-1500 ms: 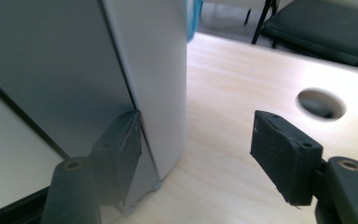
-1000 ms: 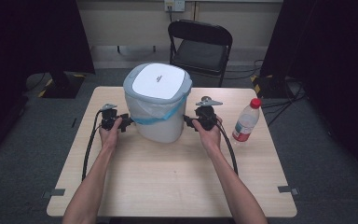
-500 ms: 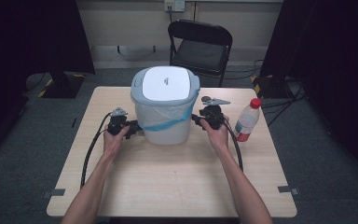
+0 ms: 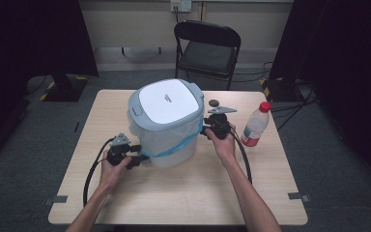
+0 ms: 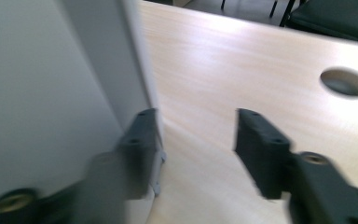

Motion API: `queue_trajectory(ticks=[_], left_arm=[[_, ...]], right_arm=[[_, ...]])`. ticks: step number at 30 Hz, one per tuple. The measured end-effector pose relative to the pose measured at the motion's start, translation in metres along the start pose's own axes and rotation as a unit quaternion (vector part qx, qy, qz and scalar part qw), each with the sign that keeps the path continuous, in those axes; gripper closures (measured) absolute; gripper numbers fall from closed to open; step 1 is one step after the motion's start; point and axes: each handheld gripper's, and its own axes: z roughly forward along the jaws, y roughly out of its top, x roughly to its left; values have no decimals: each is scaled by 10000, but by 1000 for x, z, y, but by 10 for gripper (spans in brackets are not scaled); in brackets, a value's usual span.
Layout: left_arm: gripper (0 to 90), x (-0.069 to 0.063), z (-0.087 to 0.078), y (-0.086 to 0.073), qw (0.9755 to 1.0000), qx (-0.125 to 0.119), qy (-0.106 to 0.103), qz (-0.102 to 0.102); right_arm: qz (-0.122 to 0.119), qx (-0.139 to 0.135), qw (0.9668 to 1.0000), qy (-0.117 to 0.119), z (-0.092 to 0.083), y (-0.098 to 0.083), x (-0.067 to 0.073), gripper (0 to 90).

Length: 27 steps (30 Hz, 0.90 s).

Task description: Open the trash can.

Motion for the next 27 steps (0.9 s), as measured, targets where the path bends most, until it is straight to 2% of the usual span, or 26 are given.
queue_trajectory(ticks=[1,3,5,7,9,10,12,14,16,18,20,22,24,27], left_arm=[[375,2,-3,-2,9999,21,159,52],[378,12,-11,-6,9998,18,153,-134],[375,20,-19,-12,9995,48,239,-189],[379,31,-25,-16,9983,10,427,-393],[379,39,-24,-17,9967,-27,588,-557],[379,41,-22,-17,9961,18,704,-538],[378,46,-13,-17,9950,191,781,-586],[365,48,-6,-16,9950,291,756,-592],[356,46,4,-16,9948,402,785,-504],[416,43,7,-17,9953,436,732,-457],[448,43,6,-18,9959,379,628,-523],[538,38,6,-19,9972,393,498,-383],[535,32,7,-20,9977,363,471,-333],[539,18,8,-18,9982,437,333,-235]], right_arm=[[95,12,9999,-47,-2,-2,3,419],[-4,55,9995,-296,-8,-8,9,395],[30,52,9991,-424,-17,-15,15,390],[-24,65,9984,-569,-28,-24,21,390],[16,109,9984,-548,-36,-32,25,390],[24,123,9986,-505,-38,-35,27,390],[-18,175,9988,-449,-44,-43,33,390],[49,210,9993,-298,-49,-50,41,389],[58,153,9994,-295,-50,-55,48,389],[19,137,9997,-225,-49,-57,52,389],[7,115,9997,-237,-47,-57,55,386],[-17,112,9995,-298,-46,-56,54,397],[-28,96,9993,-366,-45,-54,51,422],[-113,217,9986,-474,-38,-50,41,411]])
